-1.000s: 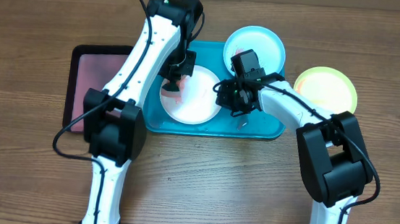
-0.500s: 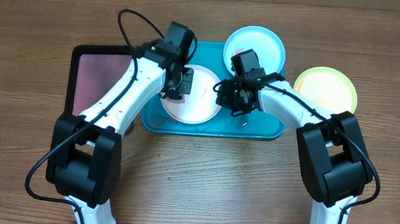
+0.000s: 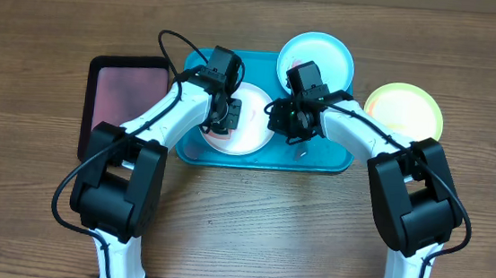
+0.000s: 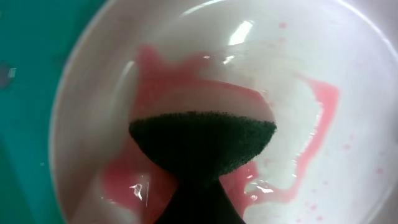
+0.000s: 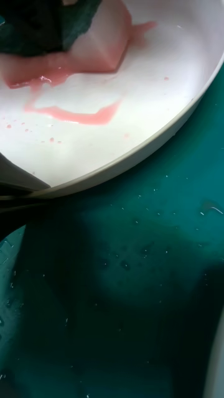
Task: Clean dirty plates on tray and stack at the side
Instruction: 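Scrub the white plate with the sponge in the left gripper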
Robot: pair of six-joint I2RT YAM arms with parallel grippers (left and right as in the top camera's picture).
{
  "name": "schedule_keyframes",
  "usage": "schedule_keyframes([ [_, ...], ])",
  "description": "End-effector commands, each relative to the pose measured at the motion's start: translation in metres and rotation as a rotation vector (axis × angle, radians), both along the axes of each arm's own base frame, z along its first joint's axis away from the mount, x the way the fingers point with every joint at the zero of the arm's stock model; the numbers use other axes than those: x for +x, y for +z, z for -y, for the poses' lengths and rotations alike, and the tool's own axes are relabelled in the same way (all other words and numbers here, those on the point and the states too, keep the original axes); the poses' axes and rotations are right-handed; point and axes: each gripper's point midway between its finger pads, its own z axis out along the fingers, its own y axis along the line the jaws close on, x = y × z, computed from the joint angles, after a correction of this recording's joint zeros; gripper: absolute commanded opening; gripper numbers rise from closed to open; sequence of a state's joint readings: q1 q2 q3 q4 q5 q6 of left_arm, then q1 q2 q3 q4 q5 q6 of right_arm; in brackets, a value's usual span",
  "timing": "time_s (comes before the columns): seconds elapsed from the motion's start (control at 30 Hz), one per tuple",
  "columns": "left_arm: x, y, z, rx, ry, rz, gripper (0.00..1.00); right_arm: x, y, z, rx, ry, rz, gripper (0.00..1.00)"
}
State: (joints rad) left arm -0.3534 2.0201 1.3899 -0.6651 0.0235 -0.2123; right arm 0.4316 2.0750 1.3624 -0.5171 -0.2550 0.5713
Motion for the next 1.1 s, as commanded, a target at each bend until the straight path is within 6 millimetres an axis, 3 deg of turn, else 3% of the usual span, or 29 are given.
schedule_keyframes([
  [0.0,-0.015,-0.003,0.039,-0.141,-0.121,-0.062,0.04,0.006,0.001,-0.004,0.026,0.006,0.004,0.04],
  [0.13,-0.001,-0.001,0.029,-0.048,-0.034,0.004,0.04,-0.002,0.002,-0.010,0.051,0.026,-0.024,0.04],
  [0.3,0.025,0.004,0.001,0.071,0.138,0.119,0.04,-0.016,0.001,-0.027,0.044,0.071,-0.035,0.04],
  [0.43,0.040,0.010,-0.028,0.153,0.267,0.194,0.04,-0.017,0.000,-0.029,0.038,0.075,-0.032,0.04],
  [0.5,0.042,0.013,-0.041,0.193,0.326,0.213,0.04,-0.017,0.000,-0.029,0.038,0.075,-0.033,0.04],
  [0.63,0.030,0.007,-0.045,0.205,0.318,0.155,0.04,-0.017,0.000,-0.028,0.037,0.075,-0.034,0.04],
  [0.77,-0.005,-0.007,-0.029,0.149,0.157,-0.026,0.04,-0.017,0.000,-0.028,0.037,0.075,-0.033,0.04],
  [0.9,-0.049,-0.007,0.024,-0.112,-0.240,-0.200,0.04,-0.017,0.000,-0.029,0.038,0.075,-0.032,0.04],
  [0.97,-0.055,-0.004,0.034,-0.173,-0.287,-0.216,0.04,-0.017,0.000,-0.029,0.038,0.075,-0.032,0.04],
  [1.07,-0.044,-0.002,0.039,-0.189,-0.283,-0.170,0.04,-0.017,0.000,-0.029,0.038,0.075,-0.033,0.04],
])
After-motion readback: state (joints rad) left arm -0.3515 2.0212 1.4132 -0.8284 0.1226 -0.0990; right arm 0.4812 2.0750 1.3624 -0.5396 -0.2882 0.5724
